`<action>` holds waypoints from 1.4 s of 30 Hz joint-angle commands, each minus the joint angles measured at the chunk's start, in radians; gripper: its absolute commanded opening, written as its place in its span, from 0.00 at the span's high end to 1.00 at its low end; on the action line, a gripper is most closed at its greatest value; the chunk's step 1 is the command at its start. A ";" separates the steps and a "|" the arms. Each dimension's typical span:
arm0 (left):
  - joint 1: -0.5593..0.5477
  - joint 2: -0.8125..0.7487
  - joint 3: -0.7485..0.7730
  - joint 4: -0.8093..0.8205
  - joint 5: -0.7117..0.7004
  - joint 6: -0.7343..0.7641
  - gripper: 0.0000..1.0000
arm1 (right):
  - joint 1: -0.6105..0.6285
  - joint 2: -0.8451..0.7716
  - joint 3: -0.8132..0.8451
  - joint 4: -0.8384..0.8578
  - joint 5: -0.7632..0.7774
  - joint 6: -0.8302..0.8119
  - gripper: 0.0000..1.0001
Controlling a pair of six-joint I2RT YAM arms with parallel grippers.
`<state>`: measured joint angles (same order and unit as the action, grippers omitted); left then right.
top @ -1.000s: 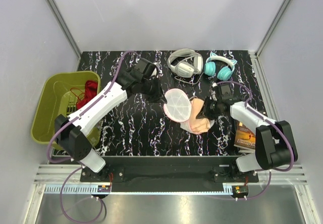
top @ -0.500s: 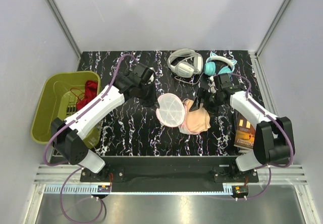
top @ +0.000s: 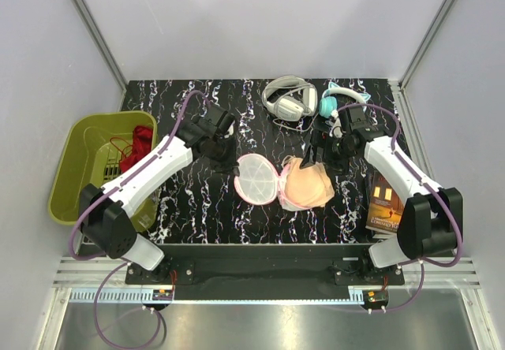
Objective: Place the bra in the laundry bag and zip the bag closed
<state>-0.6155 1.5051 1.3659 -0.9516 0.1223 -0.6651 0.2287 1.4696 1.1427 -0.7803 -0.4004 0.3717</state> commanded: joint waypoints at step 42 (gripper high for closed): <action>0.028 -0.142 0.002 -0.206 -0.261 0.001 0.76 | 0.195 0.098 -0.175 0.363 -0.057 0.271 0.96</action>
<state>-0.6189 1.3411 1.3567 -1.0195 0.0456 -0.7288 0.4244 1.6524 0.9871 -0.4232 -0.4488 0.5865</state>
